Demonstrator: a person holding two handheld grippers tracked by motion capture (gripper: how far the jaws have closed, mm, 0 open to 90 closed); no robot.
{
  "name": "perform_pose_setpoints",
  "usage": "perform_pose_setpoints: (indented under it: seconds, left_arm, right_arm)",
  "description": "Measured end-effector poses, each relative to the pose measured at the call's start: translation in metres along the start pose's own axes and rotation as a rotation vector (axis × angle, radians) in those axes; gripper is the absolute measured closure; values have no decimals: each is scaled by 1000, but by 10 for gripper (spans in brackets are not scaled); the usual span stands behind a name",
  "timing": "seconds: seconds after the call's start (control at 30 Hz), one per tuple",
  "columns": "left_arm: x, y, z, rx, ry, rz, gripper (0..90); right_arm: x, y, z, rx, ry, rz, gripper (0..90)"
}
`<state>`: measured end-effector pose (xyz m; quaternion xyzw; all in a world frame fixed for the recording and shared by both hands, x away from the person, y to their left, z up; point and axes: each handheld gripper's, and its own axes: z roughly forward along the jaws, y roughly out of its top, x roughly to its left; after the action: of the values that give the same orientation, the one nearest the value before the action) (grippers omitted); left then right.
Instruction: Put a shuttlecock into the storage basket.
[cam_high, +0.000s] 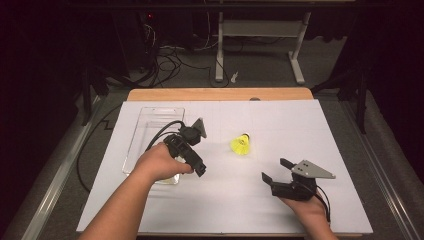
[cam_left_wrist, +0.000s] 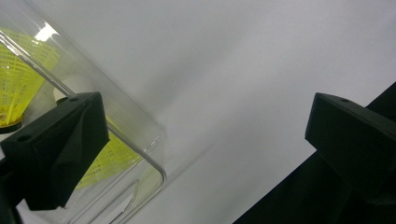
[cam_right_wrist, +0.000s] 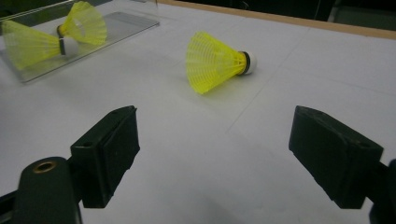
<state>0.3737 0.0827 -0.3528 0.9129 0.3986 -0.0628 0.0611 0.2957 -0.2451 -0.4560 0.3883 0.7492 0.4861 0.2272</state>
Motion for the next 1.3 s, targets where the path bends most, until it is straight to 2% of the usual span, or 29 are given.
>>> perform_pose_setpoints:
  seconds: [0.13, 0.33, 0.7, 0.97, 1.2, 1.3]
  left_arm:
    - [-3, 1, 1, 4, 0, 5, 9]
    - [-4, -3, 1, 5, -3, 8, 9]
    - [-3, -6, -3, -8, -14, 10, 9]
    - [-3, -5, -2, -9, -19, 15, 9]
    - [-3, -6, -1, -13, -22, 16, 10]
    - [-2, -6, 0, -15, -26, 15, 10]
  right_arm:
    - [4, 9, 23, 10, -23, -16, 257]
    - [5, 22, 46, 2, -57, -21, 367]
    - [8, 45, 73, -16, -71, -17, 477]
    - [6, 45, 90, 24, -73, 2, 559]
    - [7, 41, 100, 69, -120, -32, 631]
    - [8, 40, 103, 83, -117, -36, 658]
